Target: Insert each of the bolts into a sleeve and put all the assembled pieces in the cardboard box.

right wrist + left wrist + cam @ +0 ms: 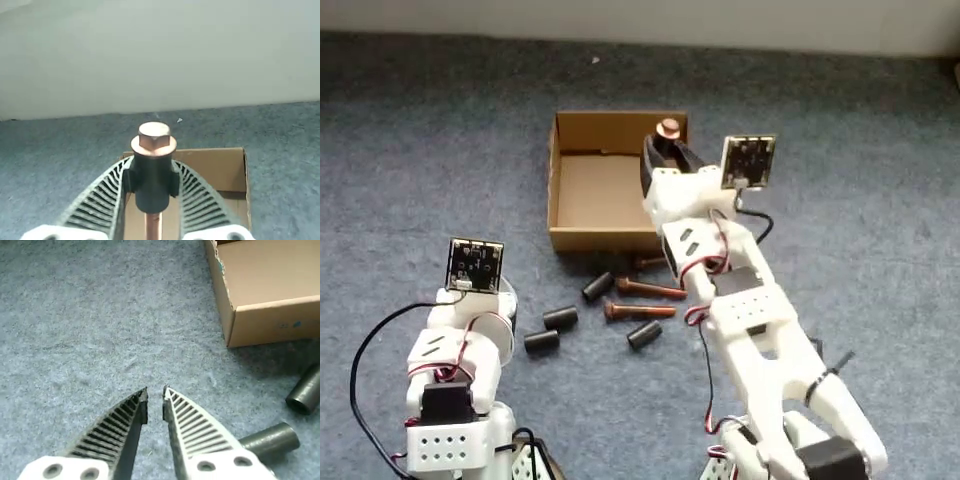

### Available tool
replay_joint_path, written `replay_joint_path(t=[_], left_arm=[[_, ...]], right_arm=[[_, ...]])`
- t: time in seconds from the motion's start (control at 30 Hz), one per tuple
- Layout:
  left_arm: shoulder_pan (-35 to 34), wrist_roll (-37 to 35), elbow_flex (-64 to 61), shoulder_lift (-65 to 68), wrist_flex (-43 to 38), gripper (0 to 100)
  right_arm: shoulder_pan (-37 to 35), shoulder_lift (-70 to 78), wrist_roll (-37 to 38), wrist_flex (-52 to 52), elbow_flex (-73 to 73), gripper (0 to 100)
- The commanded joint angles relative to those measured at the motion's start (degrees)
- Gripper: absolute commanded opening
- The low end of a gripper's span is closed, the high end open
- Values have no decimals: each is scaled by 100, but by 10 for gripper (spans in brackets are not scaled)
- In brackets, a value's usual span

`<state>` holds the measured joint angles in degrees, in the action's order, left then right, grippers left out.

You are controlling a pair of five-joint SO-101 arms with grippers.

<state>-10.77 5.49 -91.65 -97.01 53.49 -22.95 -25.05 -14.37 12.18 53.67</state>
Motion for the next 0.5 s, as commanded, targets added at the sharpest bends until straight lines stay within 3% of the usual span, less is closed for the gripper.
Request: replay_joint_path(t=[0.0,0.23,0.47], left_arm=[[-57,70,31,-48,-132,91],[-57,70,31,-48,-132,91],[-57,70,31,-48,-132,91]], right_arm=[[57,725,-9,338,-716,5],[57,1824,18,356,-892,6],[40,2396,571,330,-1015,8]])
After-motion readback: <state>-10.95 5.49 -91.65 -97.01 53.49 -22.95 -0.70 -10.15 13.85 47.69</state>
